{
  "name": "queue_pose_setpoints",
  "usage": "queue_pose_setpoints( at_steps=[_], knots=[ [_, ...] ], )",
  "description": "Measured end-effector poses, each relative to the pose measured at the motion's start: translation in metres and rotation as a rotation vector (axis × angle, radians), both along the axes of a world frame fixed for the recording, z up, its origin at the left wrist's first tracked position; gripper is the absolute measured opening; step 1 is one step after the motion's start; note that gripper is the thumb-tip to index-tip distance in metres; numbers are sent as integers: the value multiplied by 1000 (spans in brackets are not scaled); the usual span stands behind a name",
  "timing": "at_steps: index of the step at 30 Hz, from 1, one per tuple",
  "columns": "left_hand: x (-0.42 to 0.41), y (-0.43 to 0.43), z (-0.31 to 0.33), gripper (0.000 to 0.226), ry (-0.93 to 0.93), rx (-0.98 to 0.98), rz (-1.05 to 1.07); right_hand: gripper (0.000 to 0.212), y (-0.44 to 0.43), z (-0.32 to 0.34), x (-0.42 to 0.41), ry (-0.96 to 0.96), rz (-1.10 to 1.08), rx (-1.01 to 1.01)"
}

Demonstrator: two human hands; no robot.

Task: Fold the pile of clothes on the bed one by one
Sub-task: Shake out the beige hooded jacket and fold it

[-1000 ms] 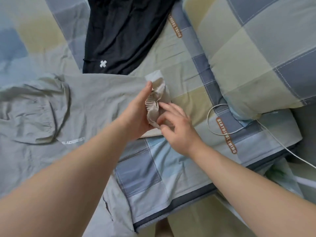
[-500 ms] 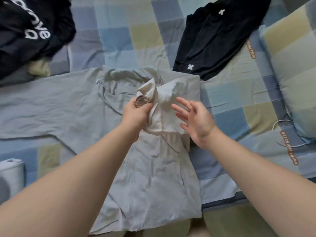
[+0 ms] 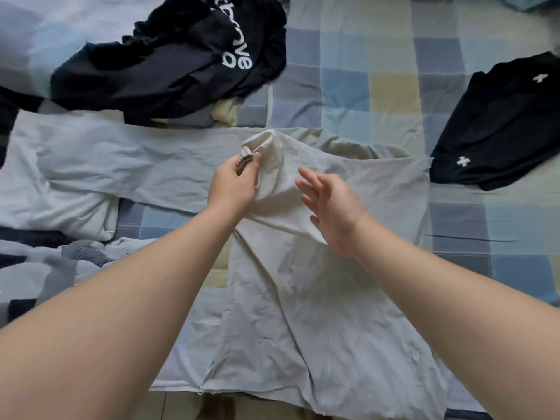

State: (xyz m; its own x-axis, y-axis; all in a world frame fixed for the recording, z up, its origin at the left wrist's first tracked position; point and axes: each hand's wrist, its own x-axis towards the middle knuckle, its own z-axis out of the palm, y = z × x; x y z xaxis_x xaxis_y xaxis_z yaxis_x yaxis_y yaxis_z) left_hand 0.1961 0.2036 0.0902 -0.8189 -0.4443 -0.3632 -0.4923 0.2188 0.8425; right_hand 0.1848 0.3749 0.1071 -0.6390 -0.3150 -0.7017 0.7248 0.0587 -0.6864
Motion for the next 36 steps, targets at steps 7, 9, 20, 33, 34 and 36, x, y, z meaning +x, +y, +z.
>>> queue_pose_setpoints(
  at_steps=[7,9,20,33,34,36],
  knots=[
    [-6,-167,-27,30,18,89,68,48,-186,-14,-15,81,83,64],
    [-9,-223,-38,28,29,91,52,48,-245,-27,-16,110,93,88],
    [-26,-509,-98,29,-95,-169,51,46,-533,-96,-27,134,272,181],
    [-4,-557,-131,83,-238,-602,-207,52,-539,-127,-28,371,484,433],
    [-6,-553,-129,81,-176,-750,-306,53,-525,-132,-32,380,492,500],
    [-15,-537,-131,67,-71,-904,-495,55,-496,-142,-43,396,511,615]
  ],
)
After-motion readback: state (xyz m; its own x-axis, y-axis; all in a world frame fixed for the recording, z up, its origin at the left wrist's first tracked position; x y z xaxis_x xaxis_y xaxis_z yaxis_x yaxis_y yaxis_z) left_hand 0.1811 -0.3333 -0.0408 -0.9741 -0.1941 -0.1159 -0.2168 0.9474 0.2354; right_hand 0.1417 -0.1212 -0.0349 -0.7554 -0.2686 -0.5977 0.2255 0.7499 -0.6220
